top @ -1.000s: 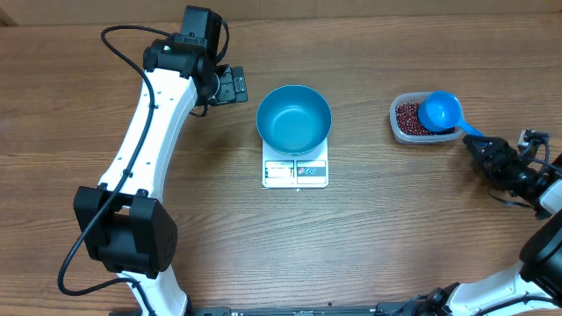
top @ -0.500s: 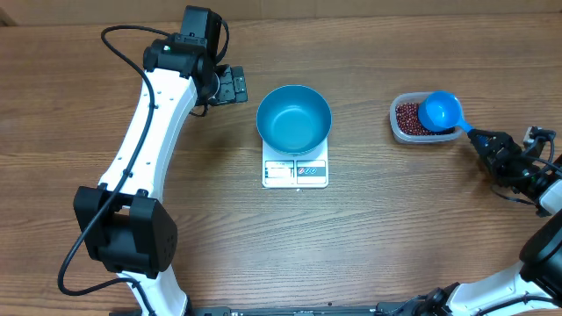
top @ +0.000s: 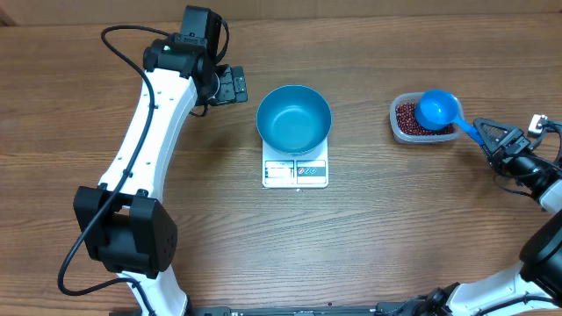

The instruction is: Scoop item into bowl and weigh 150g on scale

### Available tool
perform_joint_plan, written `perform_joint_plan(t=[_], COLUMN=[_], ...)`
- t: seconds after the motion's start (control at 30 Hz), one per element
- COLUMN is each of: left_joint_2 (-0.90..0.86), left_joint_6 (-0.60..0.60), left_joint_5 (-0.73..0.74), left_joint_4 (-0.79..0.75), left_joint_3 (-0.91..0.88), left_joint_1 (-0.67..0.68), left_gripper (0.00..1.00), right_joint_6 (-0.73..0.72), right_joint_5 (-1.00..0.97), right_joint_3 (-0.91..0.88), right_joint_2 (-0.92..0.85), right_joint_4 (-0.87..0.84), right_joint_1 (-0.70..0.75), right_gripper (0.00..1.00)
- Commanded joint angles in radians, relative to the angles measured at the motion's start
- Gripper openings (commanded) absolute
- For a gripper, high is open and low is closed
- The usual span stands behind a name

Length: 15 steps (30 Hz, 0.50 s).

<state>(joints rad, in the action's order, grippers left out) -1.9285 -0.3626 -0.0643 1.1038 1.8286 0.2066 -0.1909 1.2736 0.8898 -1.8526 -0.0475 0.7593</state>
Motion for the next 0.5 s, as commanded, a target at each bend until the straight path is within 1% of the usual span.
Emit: perform_joint_plan(t=[0.0, 0.03, 0.1, 0.13, 0.23, 0.33, 0.4, 0.47], left_joint_2=[0.001, 0.001, 0.001, 0.001, 0.001, 0.001, 0.001, 0.001], left_joint_6=[0.012, 0.012, 0.012, 0.012, 0.012, 0.012, 0.012, 0.012], left_joint_5=[0.003, 0.003, 0.003, 0.003, 0.003, 0.003, 0.003, 0.003], left_joint_4=[0.000, -0.001, 0.000, 0.000, 0.000, -0.001, -0.001, -0.001], left_joint_3=[0.011, 0.011, 0.011, 0.011, 0.011, 0.011, 0.011, 0.011], left_joint_1=[-0.004, -0.004, -0.004, -0.004, -0.004, -0.004, -0.004, -0.004], left_gripper=[0.99, 1.00, 0.99, 0.99, 1.00, 1.00, 1.00, 1.00], right_joint_6=[-0.024, -0.029, -0.060, -0.095, -0.197, -0.270, -0.340, -0.380], right_joint_5=[0.082, 0.082, 0.082, 0.082, 0.083, 0.082, 0.061, 0.034], right_joint_3=[0.002, 0.002, 0.002, 0.002, 0.002, 0.002, 0.002, 0.002], right_joint_2=[-0.002, -0.002, -0.002, -0.002, -0.002, -0.002, -0.002, -0.002], right_joint_4=[-0.012, -0.012, -0.021, -0.034, -0.106, -0.160, -0.168, -0.168], right_joint_1=[0.005, 0.004, 0.000, -0.003, -0.014, -0.033, -0.050, -0.061], right_gripper=[1.00, 0.99, 0.95, 0.91, 0.85, 0.82, 0.75, 0.72])
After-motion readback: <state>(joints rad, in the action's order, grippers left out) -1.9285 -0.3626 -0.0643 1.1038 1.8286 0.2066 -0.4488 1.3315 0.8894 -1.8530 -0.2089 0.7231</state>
